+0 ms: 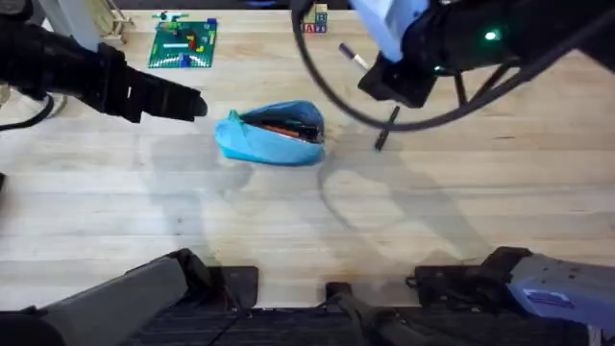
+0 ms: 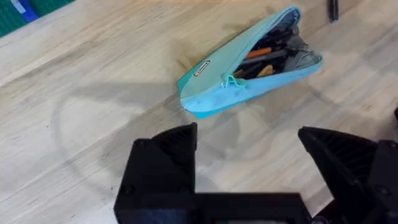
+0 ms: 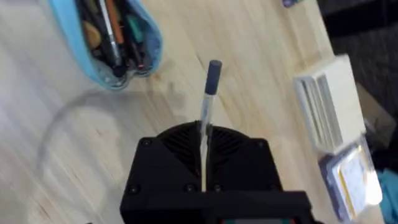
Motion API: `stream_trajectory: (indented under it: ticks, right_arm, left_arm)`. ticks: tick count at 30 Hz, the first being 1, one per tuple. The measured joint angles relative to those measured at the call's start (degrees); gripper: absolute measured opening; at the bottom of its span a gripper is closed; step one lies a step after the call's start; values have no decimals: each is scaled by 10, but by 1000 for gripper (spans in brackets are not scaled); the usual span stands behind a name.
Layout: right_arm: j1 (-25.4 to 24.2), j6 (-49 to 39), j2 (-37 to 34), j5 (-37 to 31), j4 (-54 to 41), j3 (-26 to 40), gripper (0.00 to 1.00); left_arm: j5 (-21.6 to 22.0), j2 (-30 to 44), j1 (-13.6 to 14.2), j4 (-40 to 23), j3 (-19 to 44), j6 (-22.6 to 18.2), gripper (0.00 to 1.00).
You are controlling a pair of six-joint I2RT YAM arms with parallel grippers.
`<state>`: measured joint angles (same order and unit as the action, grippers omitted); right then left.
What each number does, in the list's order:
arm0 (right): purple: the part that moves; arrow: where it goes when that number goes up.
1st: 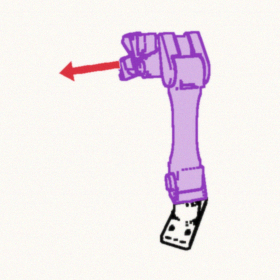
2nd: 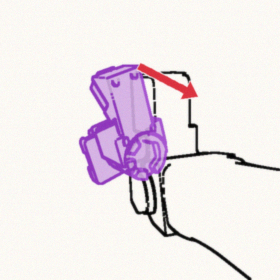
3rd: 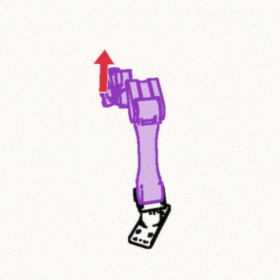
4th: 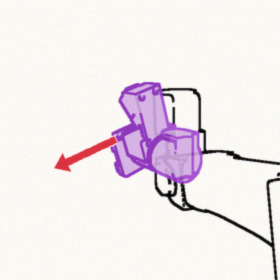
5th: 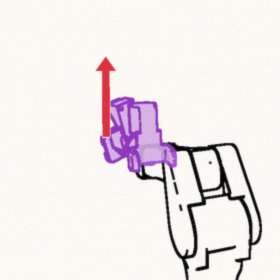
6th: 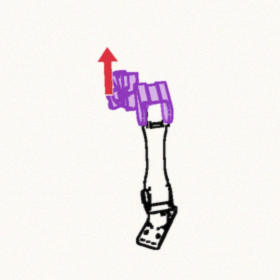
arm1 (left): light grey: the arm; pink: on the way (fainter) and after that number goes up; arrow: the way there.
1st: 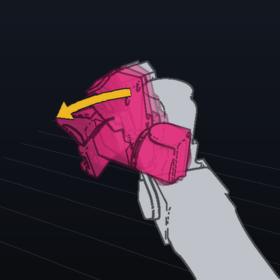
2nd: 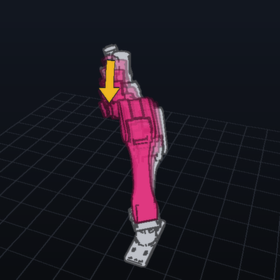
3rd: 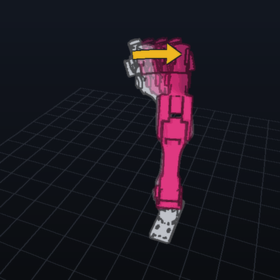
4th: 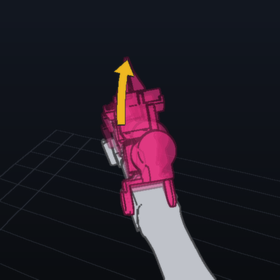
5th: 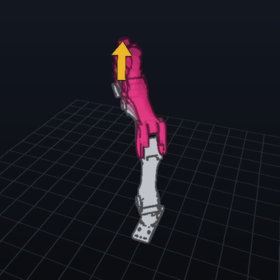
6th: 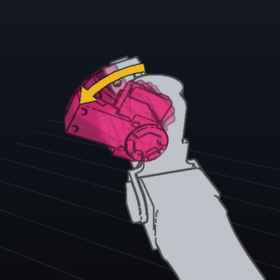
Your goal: Unzip the bag, pick up the pens from the table one at a time and place them inside, then zip the bag closed.
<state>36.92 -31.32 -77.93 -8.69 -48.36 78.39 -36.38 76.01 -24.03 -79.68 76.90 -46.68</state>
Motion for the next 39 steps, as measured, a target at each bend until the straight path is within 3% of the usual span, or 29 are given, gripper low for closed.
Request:
stream_trajectory:
  ticks: [15,39]
  right_arm:
    - [0,-181,-71,168,78,0,32]
    - [1,-210,-208,272,139,0,32]
  left_arm:
    - [0,0,0,0,0,0,995]
    - [0,0,0,0,0,0,995]
